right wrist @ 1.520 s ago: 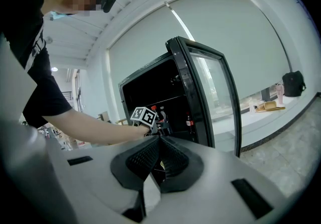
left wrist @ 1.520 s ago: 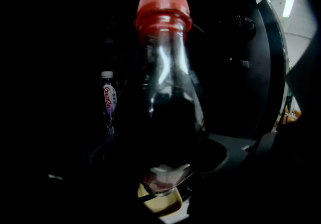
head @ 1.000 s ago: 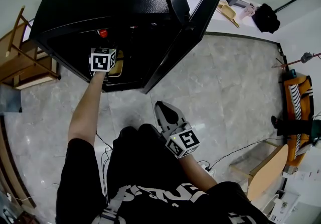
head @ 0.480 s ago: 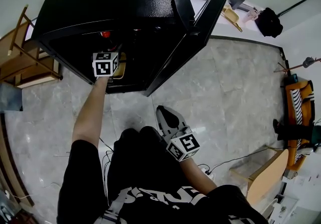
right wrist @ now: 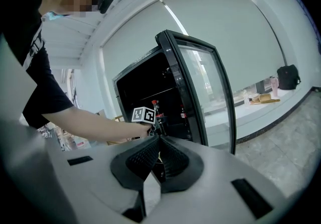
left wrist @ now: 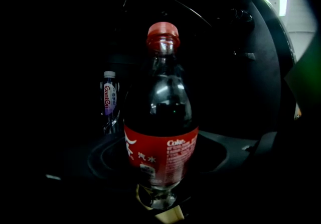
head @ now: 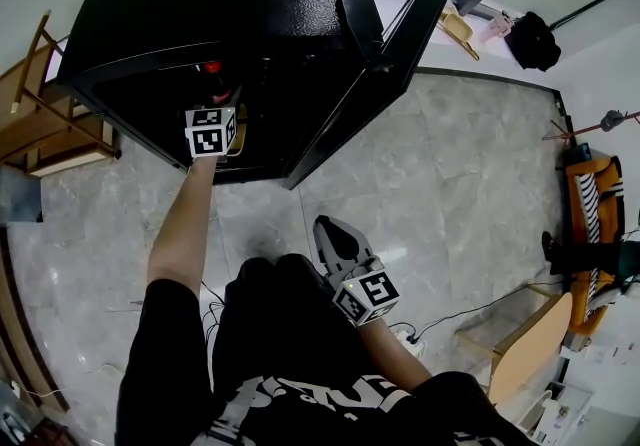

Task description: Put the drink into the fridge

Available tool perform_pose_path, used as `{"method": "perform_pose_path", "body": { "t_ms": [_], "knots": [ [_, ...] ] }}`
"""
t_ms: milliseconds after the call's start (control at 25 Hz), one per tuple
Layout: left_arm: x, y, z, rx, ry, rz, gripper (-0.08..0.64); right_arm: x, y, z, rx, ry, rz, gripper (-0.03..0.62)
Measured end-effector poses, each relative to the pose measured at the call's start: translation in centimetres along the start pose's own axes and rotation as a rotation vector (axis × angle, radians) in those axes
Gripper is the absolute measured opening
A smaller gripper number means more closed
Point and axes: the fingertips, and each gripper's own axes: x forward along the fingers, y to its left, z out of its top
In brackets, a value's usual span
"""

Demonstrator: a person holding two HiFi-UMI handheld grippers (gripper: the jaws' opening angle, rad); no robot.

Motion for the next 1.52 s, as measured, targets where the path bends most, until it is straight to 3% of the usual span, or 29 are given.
{"method": "perform_pose_path", "body": {
  "t_ms": [440,1200,1520],
  "knots": [
    [-2.8,-0.5,0.2,-0.041,-0.020,0.023,0.328,-0.7,0.7,0.7,0.000,0.006,0.003,0.025],
    [-14.6,-3.4,2.8,-0.090,-0.007,0.010,0.327,-3.1,5.6,5.7,-0.009,0.016,0.061,0.025],
    [-19.4,-5.9,5.5,-0.108,-0.011,-0.014,0.160,-4.5,6.9,6.8,-0.006,0.021,0.066,0.025]
  ]
}}
